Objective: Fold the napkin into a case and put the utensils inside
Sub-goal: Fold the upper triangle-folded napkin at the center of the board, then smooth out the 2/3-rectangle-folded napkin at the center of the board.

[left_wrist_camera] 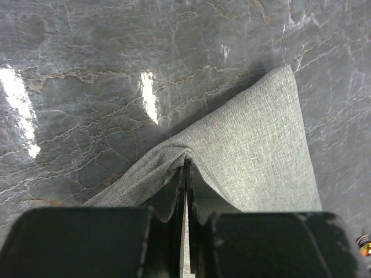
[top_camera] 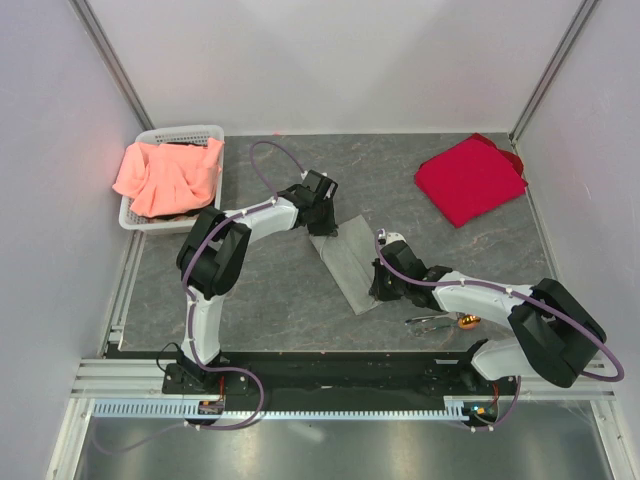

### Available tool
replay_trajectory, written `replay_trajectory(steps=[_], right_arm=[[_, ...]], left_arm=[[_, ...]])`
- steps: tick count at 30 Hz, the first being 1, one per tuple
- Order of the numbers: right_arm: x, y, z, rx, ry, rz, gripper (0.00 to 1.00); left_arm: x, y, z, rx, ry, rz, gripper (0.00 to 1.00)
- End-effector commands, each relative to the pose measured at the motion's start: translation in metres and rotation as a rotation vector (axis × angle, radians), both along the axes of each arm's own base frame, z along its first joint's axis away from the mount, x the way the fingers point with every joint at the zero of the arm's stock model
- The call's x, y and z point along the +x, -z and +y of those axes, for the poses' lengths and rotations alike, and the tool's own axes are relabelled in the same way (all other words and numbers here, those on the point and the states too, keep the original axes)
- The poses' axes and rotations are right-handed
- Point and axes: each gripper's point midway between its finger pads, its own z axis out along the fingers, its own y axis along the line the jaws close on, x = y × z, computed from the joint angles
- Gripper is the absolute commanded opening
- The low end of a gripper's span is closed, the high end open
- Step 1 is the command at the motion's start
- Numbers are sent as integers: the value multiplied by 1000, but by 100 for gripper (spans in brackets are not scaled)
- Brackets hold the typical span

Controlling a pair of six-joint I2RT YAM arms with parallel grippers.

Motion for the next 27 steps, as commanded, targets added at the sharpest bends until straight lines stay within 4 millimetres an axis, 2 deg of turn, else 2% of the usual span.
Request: replay_trajectory(steps=[1,2,3,5,6,8,9,11,12,14,15,17,18,19,21,22,23,24,25,26,27], right_arm=[[-2,1,-16,-88,7,20,4],[1,-5,-16,-97,8,4,6],[3,-8,-18,-108,9,-1,8],[11,-21,-11,-97,-8,-24,14],[13,-27,-9,-93,-11,-26,24],[16,-32,-6,-87,-11,-32,36],[19,-37,-4,-83,-13,-40,46],[24,-44,-2,-92,-21,-58,54],[30,-55,0,-93,-19,-72,59],[37,-61,4,-106,-39,-86,68],[46,-74,11,-91,-44,-113,70],[52,-75,26,-73,-89,-96,72],[59,-85,39,-32,-115,-106,72],[62,-76,49,-25,-141,-82,71],[69,-87,80,90,-214,-63,61],[72,-78,88,110,-229,-36,57],[78,-84,102,173,-256,-54,47],[77,-91,115,250,-305,-29,43],[76,-80,124,280,-335,19,35],[84,-86,133,333,-358,7,22],[78,-87,142,396,-393,52,17]], left_arm=[[5,-27,7,26,71,-75,12],[3,-34,6,15,80,-80,15],[0,-50,5,-11,86,-100,21],[-8,-68,2,-58,101,-108,27],[-12,-89,3,-90,94,-134,30],[-15,-104,5,-122,86,-152,32],[-19,-107,9,-136,62,-144,33],[-17,-124,17,-184,25,-163,31],[-21,-116,24,-181,13,-147,27],[-18,-112,34,-189,-22,-134,23],[-18,-104,37,-196,-31,-118,18],[-18,-94,38,-247,-27,-73,12],[-16,-89,37,-269,-27,-74,10],[-16,-81,37,-276,-28,-53,9],[-15,-74,33,-298,-23,-33,8],[-12,-74,29,-317,-16,-39,7],[-13,-66,26,-325,-18,-19,7],[-13,-63,25,-331,-16,-12,7],[-11,-59,24,-336,-22,-6,7],[-13,-51,23,-334,-22,8,7],[-14,-47,23,-332,-23,17,7]])
